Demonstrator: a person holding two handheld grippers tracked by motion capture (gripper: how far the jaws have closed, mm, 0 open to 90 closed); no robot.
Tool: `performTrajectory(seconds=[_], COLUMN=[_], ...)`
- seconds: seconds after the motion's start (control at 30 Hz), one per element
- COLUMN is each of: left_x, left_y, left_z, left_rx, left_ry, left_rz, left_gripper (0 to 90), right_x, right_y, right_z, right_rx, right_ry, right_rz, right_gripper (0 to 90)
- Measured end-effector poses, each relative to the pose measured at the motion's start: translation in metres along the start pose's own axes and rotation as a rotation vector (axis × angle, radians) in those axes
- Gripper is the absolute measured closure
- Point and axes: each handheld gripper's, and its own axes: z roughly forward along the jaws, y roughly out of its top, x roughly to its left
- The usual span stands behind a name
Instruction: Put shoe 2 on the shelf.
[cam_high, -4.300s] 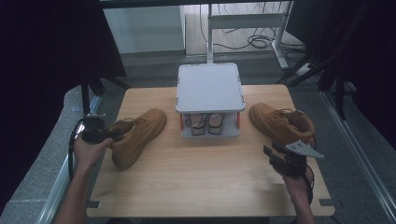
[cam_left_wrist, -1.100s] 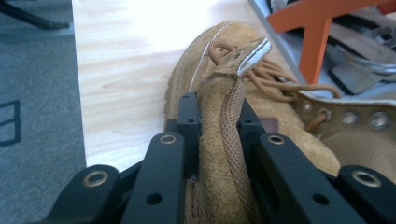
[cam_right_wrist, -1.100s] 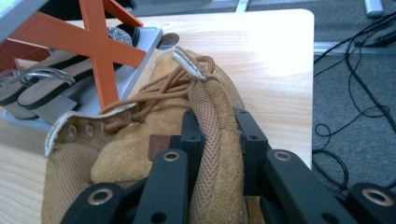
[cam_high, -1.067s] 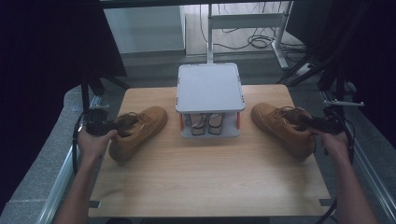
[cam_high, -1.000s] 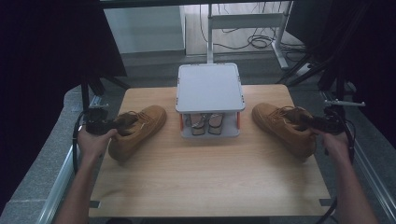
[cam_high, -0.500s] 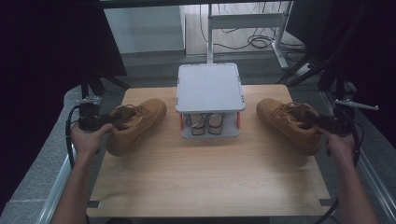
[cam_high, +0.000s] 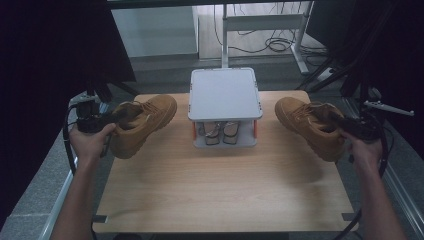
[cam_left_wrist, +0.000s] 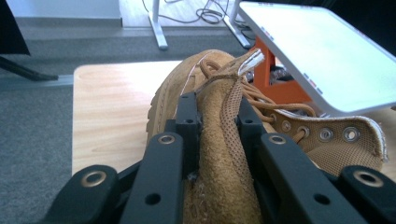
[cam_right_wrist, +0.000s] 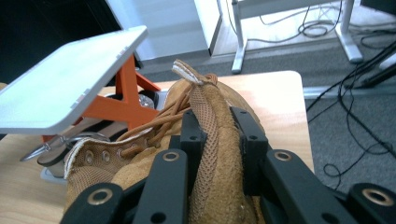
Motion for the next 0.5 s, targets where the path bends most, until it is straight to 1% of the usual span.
performTrajectory(seconds=[0.1,0.23,0.5], left_x=[-0.002,-0.003,-0.01], left_y=[0.006,0.012,0.024], left_z=[-0.004,-0.009,-0.019], left_rx=[-0.02,-0.039,-0.064], left_ry=[0.003,-0.009,-0.026], left_rz=[-0.001,-0.008,-0.001], left_gripper=[76.6,76.4,76.4], right_x=[0.005,0.01,0.021], right_y=[0.005,0.012,0.024], right_z=[-0.005,-0.009,-0.018], right_rx=[-0.016,-0.037,-0.099], right_ry=[0.007,0.015,0.04], right_rz=[-0.003,0.001,0.018], right_gripper=[76.9,76.9,76.9])
